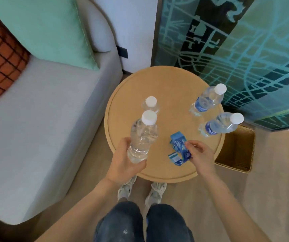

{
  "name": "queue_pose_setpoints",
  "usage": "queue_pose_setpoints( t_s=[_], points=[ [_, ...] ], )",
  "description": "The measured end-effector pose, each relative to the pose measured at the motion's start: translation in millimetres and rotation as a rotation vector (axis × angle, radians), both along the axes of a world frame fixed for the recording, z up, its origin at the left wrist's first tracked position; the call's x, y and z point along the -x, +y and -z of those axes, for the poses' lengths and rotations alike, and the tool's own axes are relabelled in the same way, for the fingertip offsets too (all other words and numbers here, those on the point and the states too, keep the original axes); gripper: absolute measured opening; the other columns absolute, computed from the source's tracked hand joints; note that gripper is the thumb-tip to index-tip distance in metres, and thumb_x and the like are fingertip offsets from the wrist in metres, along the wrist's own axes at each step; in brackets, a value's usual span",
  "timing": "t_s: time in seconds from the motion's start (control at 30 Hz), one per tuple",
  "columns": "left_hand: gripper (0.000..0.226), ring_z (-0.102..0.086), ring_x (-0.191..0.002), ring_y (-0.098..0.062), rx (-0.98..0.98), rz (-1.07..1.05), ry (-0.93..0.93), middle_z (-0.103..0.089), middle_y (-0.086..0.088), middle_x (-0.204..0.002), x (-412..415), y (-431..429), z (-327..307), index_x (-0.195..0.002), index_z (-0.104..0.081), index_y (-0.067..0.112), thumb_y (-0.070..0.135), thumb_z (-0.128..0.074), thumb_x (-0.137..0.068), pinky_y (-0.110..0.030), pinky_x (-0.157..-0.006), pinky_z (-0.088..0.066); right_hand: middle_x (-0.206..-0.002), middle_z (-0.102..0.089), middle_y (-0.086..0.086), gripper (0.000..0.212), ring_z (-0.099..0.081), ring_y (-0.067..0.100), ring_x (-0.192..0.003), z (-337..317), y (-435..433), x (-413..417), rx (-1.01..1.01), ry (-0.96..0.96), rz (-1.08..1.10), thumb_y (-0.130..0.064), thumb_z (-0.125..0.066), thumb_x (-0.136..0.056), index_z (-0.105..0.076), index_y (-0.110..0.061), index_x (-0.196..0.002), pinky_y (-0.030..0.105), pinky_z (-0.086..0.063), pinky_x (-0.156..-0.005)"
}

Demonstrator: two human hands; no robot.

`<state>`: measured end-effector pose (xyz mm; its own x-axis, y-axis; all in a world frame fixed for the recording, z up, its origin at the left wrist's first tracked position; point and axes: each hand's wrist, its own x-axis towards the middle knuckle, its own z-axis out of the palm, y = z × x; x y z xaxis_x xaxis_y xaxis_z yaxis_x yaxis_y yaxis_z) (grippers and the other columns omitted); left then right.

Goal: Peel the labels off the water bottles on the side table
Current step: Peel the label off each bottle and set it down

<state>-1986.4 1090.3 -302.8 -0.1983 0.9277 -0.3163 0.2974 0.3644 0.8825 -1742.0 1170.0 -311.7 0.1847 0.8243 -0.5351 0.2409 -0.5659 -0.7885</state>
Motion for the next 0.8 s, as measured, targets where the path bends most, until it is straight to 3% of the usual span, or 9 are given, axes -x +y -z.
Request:
queue_pose_setpoints(
  t_s=[0.07, 0.17, 0.2, 0.3, 0.4, 0.53, 0.63, 0.8],
  points=[
    [0.060, -0.062, -0.100, 0.002, -0.009, -0.019, 0.016, -0.059, 0.019, -0.109, 1.5, 3.3, 23.7, -0.112, -0.043, 0.034, 0.036, -0.081, -0.064, -0.004, -0.076, -0.045, -0.085, -0.073, -0.006, 0.012, -0.070, 0.014, -0.085, 16.5, 0.8, -0.2, -0.041, -0.029, 0.008, -0.015, -0.069, -0.092, -0.070, -0.024, -0.084, 0.040, -0.059, -0.079],
    [0.060, -0.061, -0.100, 0.002, -0.025, -0.046, 0.029, -0.058, 0.016, -0.110, 1.7, 8.8, 53.5, -0.112, -0.043, 0.038, 0.033, -0.081, -0.065, -0.003, -0.078, -0.043, -0.075, -0.071, -0.016, 0.018, -0.066, -0.008, -0.073, 33.0, 3.1, 0.3, -0.138, -0.100, 0.016, -0.013, -0.069, -0.091, -0.068, -0.028, -0.081, 0.012, -0.052, -0.064],
    [0.061, -0.060, -0.100, 0.002, -0.034, -0.054, 0.030, -0.058, 0.015, -0.110, 1.4, 10.4, 61.6, -0.113, -0.044, 0.034, 0.030, -0.081, -0.065, -0.003, -0.078, -0.043, -0.077, -0.070, -0.016, 0.017, -0.064, -0.012, -0.071, 37.5, 4.1, 0.9, -0.160, -0.121, 0.016, -0.013, -0.069, -0.091, -0.068, -0.027, -0.082, 0.008, -0.050, -0.061],
    [0.062, -0.058, -0.102, 0.002, -0.053, -0.061, 0.040, -0.055, 0.013, -0.110, 1.1, 17.7, 80.4, -0.116, -0.046, 0.019, 0.026, -0.081, -0.065, -0.005, -0.082, -0.043, -0.086, -0.070, -0.010, 0.005, -0.065, -0.011, -0.072, 49.7, 7.0, 2.1, -0.199, -0.163, 0.034, -0.014, -0.069, -0.092, -0.067, -0.019, -0.092, 0.008, -0.050, -0.059],
    [0.062, -0.056, -0.100, 0.004, -0.069, -0.058, 0.065, -0.051, 0.021, -0.107, 1.5, 25.8, 93.5, -0.114, -0.046, 0.018, 0.029, -0.079, -0.064, -0.005, -0.080, -0.042, -0.084, -0.068, -0.011, 0.009, -0.064, -0.011, -0.072, 61.1, 8.4, 2.8, -0.231, -0.236, 0.042, -0.018, -0.067, -0.093, -0.064, -0.018, -0.102, 0.011, -0.050, -0.059],
    [0.063, -0.054, -0.100, 0.004, -0.114, -0.043, 0.103, -0.045, 0.034, -0.106, 2.8, 34.2, 104.4, -0.110, -0.040, 0.043, 0.026, -0.081, -0.065, -0.005, -0.080, -0.041, -0.090, -0.067, -0.012, 0.009, -0.060, -0.012, -0.080, 73.5, 10.4, 3.6, -0.291, -0.345, -0.038, -0.014, -0.062, -0.096, -0.068, -0.016, -0.102, 0.003, -0.044, -0.066],
    [0.068, -0.055, -0.099, 0.004, -0.101, -0.051, 0.108, -0.045, 0.032, -0.105, 2.1, 38.9, 110.6, -0.106, -0.035, 0.057, 0.027, -0.081, -0.065, -0.004, -0.078, -0.042, -0.095, -0.068, -0.004, 0.012, -0.060, -0.005, -0.081, 81.6, 9.8, 5.7, -0.287, -0.415, -0.101, -0.015, -0.061, -0.096, -0.071, -0.015, -0.104, 0.003, -0.042, -0.069],
    [0.075, -0.053, -0.101, 0.011, -0.128, -0.080, 0.106, -0.047, 0.024, -0.111, 1.3, 45.6, 124.9, -0.118, -0.039, 0.032, 0.010, -0.087, -0.064, -0.003, -0.080, -0.041, -0.101, -0.058, -0.002, 0.019, -0.056, 0.008, -0.087, 93.1, 7.2, 4.9, -0.335, -0.493, -0.198, -0.012, -0.063, -0.095, -0.069, -0.012, -0.113, -0.001, -0.037, -0.075]
  ],
)
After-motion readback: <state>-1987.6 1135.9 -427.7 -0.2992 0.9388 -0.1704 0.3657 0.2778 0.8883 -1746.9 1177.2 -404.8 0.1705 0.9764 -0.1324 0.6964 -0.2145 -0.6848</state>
